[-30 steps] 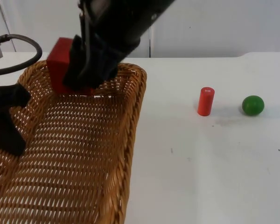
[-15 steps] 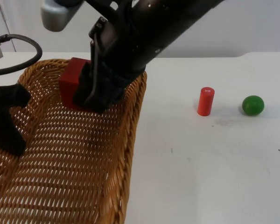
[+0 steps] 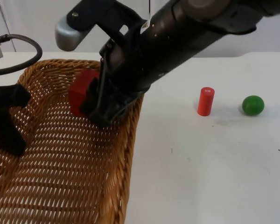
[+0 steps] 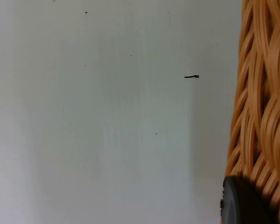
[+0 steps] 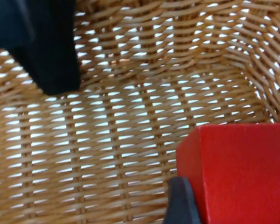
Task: Pick up the basket with the left hand and place the object to the left of the red cylinder into the basket with the right hand.
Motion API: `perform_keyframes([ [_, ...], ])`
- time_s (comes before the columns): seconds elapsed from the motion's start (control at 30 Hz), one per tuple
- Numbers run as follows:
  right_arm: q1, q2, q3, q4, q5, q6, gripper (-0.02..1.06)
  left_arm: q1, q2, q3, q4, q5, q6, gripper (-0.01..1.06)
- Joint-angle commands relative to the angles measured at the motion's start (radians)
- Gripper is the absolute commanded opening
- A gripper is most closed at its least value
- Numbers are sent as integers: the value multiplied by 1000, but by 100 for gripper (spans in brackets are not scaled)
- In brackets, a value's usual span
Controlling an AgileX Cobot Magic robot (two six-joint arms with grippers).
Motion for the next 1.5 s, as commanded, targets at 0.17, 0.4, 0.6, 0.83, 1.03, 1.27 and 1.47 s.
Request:
perform_keyframes([
  [0.17,4,26,4,42,-40,4,0,0,-13,-2,-39,7,13,0],
  [0.4,4,48,4,42,-42,4,10,0,-13,-2,-62,11,42,0],
  [0.6,4,27,4,42,-52,19,80,0,-13,-2,-71,10,48,0],
  [0.83,4,-28,4,37,-49,17,105,0,-13,-2,-71,4,48,0],
  [1.03,2,-134,5,39,-18,33,105,0,-13,-2,-71,-8,48,0],
  [1.27,-1,-264,48,39,57,35,105,0,-13,-2,-71,-8,48,0],
  [1.47,-1,-403,139,37,55,44,105,0,-13,-2,-71,-8,48,0],
])
